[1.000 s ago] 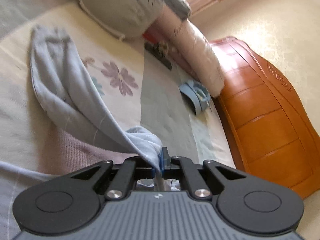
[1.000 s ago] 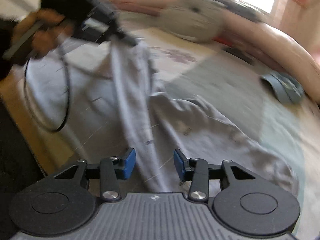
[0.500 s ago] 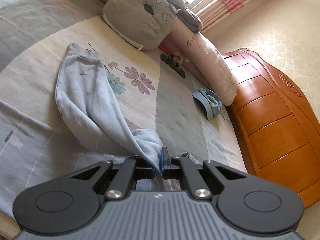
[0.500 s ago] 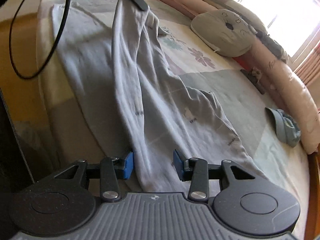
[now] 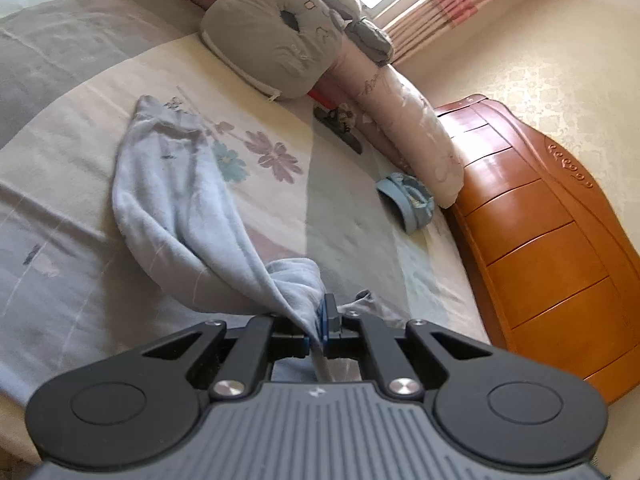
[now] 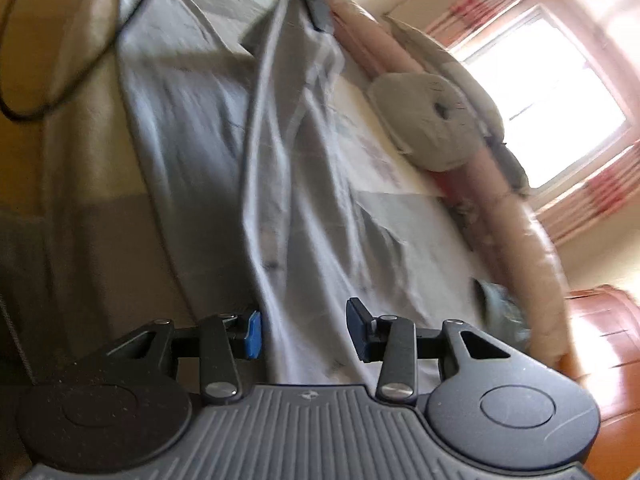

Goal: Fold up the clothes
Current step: 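Grasp the pants with the right gripper while the left gripper holds the leg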

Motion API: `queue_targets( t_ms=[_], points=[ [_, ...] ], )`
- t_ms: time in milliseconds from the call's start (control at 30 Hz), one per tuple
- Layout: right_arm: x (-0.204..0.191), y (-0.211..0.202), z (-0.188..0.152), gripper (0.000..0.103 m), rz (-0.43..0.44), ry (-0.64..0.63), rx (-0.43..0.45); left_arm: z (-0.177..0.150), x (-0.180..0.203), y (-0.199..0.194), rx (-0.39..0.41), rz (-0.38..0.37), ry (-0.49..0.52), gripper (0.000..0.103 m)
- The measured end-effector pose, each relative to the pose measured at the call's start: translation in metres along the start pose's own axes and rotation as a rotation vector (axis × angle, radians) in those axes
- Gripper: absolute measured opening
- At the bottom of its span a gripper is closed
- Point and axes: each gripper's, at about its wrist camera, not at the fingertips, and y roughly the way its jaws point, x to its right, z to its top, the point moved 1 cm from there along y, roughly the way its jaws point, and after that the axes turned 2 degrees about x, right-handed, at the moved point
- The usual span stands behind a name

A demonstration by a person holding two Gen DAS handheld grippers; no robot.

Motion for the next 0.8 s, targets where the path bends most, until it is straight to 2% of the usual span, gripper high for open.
queue_targets(
  t_ms=[133,200,233,333,467,567,700,800],
  points=[
    [0.004,-0.005,-0.02,0.046,-0.094,-0.027,-0.073,-0.011,-0.018,0.001,-0.024,0.034,-0.013,0.004],
    [0.009,-0.006,-0.027,0.025,-0.076,0.007,-0.091,-0.016,-0.026,0.006,-0.046,0.051,-0.017,0.004],
    [0.012,-0.007,-0.03,0.001,-0.055,0.026,-0.096,-0.019,-0.029,0.009,-0.055,0.06,-0.015,0.004],
    [0.014,-0.009,-0.03,0.002,-0.002,0.032,-0.094,-0.023,-0.034,0.014,-0.062,0.093,0.024,0.004],
    [0.016,-0.01,-0.031,0.002,0.058,-0.001,-0.092,-0.027,-0.033,0.016,-0.044,0.126,0.154,0.004],
    [0.01,-0.007,-0.036,0.002,0.095,-0.048,-0.11,-0.029,-0.039,0.021,-0.071,0.145,0.172,0.004],
    [0.019,-0.007,-0.026,0.002,0.105,-0.05,-0.106,-0.019,-0.033,0.015,-0.036,0.102,0.185,0.004],
    [0.02,-0.012,-0.023,0.002,0.136,-0.039,-0.104,-0.028,-0.041,0.019,-0.083,0.137,0.199,0.004]
  ],
)
